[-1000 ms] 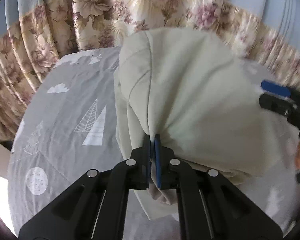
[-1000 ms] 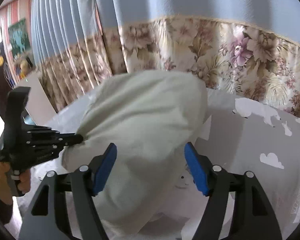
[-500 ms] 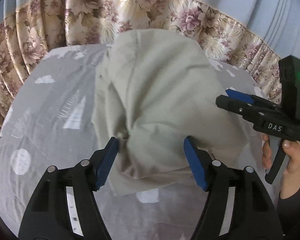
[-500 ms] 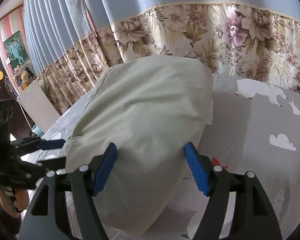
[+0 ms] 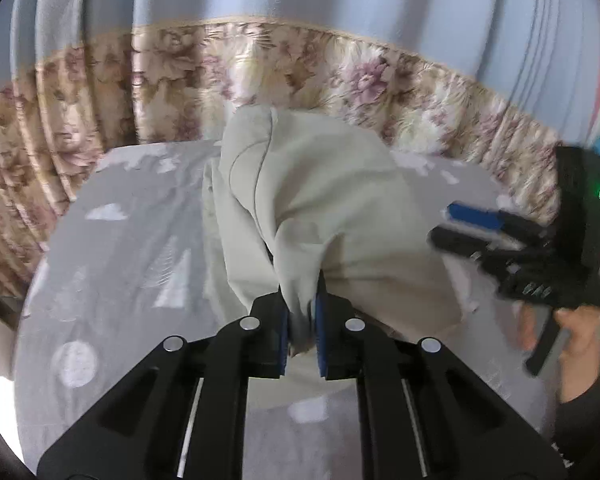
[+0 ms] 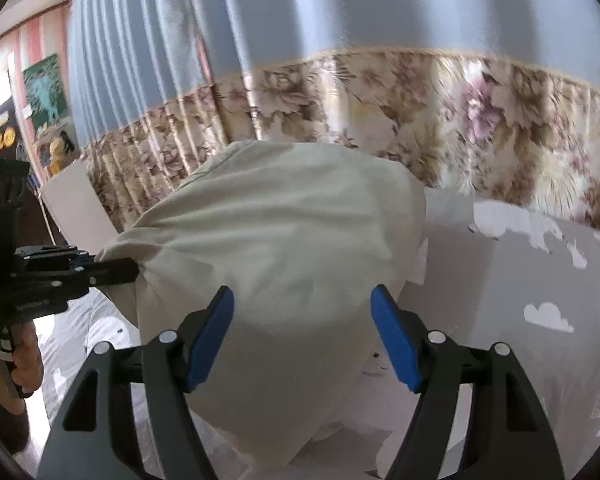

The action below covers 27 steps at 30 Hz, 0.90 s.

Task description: Fold large clothes

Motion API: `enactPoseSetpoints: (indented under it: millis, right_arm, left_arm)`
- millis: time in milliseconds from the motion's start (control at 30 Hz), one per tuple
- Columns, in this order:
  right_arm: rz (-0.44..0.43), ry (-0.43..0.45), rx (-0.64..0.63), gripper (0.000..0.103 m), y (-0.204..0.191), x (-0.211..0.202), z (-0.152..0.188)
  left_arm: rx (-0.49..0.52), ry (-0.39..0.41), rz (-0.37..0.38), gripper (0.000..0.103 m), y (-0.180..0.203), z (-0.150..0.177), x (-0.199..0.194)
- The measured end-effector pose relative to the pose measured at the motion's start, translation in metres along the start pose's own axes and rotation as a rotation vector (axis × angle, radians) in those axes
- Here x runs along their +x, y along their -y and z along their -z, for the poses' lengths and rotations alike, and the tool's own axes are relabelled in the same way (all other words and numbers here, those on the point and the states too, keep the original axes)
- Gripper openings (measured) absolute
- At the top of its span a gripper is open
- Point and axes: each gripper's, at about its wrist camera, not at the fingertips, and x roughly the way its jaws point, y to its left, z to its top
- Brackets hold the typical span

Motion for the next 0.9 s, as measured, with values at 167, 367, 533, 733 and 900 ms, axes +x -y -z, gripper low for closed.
enactPoseSetpoints:
  millis: [167,367,533,733,900]
  right_arm:
    - [0.058,-0.107,-0.122,0.072,-0.017,0.01,0.018]
    - [0.097,-0.223,-0.173,0.069,-0.007,0.034,0.038]
    - [0.1,-0.205,-0.204,0.069,-0.012,0.028,0.033]
    - [0.068,-0.106,-0.183,0.068,-0.007,-0.001,0.01]
    - [0.114,-0.045,-0.218,0.054,-0.002,0.006,-0.01]
  left_arm:
    - [-0.112,-0.154,-0.021,0.009,-0.03,0.048,0.04]
    - [-0.034,-0.143,-0.068,0.01,-0.02,0.056,0.047]
    - [-0.016,-0.129,-0.059,0.02,-0.022,0.05,0.035]
    - [0.006,-0.089,-0.076,0.048,-0.024,0.032,0.007]
    - [0.036,-0.058,-0.063,0.053,-0.026,0.002,0.001]
